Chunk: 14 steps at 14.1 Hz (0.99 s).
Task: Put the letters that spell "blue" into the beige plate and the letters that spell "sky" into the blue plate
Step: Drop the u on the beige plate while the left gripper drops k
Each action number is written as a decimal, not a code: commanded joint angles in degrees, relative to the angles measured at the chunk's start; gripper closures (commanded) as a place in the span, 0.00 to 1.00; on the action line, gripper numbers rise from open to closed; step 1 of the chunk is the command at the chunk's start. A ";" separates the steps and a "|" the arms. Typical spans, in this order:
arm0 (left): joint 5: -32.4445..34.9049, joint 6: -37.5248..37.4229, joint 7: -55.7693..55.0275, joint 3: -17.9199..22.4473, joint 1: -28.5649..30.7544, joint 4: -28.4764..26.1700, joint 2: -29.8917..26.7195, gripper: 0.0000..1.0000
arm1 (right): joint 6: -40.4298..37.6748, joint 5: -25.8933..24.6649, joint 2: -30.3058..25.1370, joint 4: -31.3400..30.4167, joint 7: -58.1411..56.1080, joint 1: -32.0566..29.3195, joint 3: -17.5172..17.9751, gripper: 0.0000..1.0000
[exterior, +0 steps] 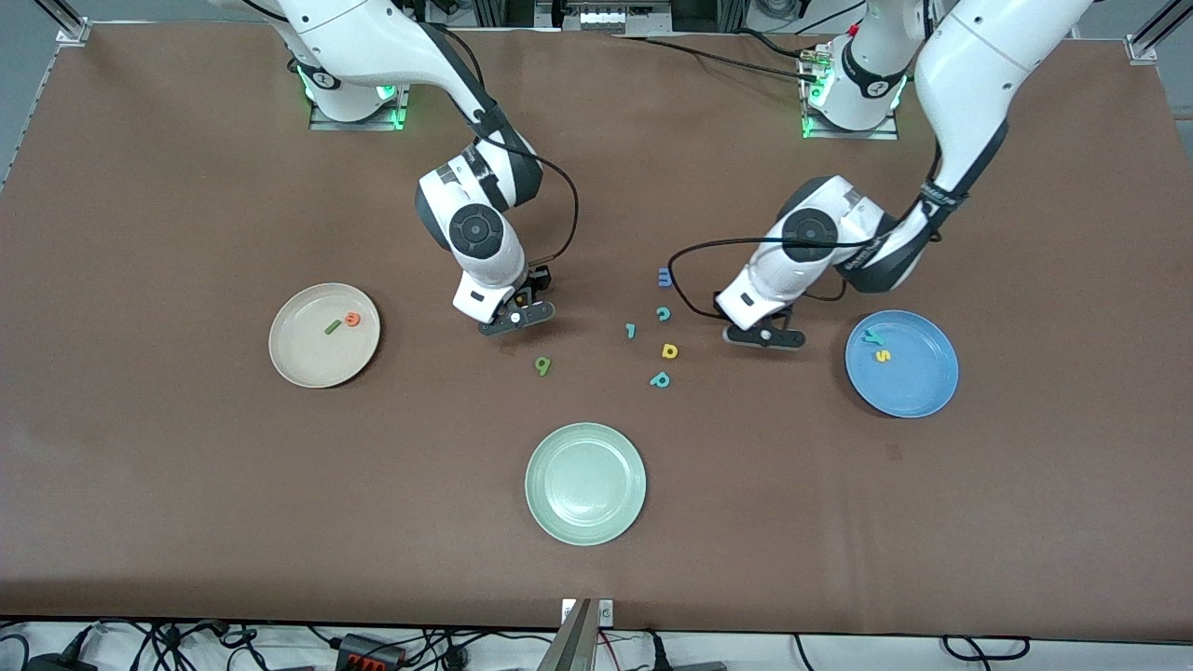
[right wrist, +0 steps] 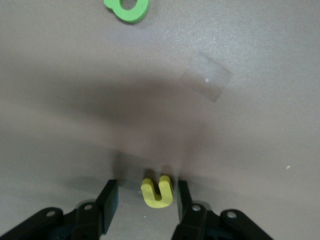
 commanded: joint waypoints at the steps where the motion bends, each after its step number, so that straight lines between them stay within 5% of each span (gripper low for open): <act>1: 1.46 -12.11 5.57 -0.02 1.91 3.51 -5.75 0.95 | 0.37 -0.14 -0.39 -0.10 -0.54 0.09 -0.24 0.59; 3: 1.46 -20.31 15.22 -0.02 6.46 9.05 -5.41 0.95 | 0.37 -0.23 0.05 -0.10 -0.81 0.09 -0.42 0.59; 11: 7.78 -19.99 24.06 0.51 19.39 10.57 2.75 0.92 | 0.29 -0.23 0.14 0.33 -1.07 -0.43 -0.68 0.79; 12: 7.88 -18.94 24.67 0.51 20.01 10.57 3.38 0.87 | 0.29 -0.23 -0.12 0.60 -1.25 -0.69 -0.77 0.79; 13: 7.88 -18.85 24.68 0.60 20.02 10.48 3.56 0.69 | 0.03 -0.23 -0.56 1.03 -1.33 -0.96 -0.86 0.79; 14: 7.79 -19.02 24.59 0.60 20.02 10.31 3.56 0.30 | -0.15 -0.23 -1.17 1.21 -1.34 -1.31 -1.55 0.79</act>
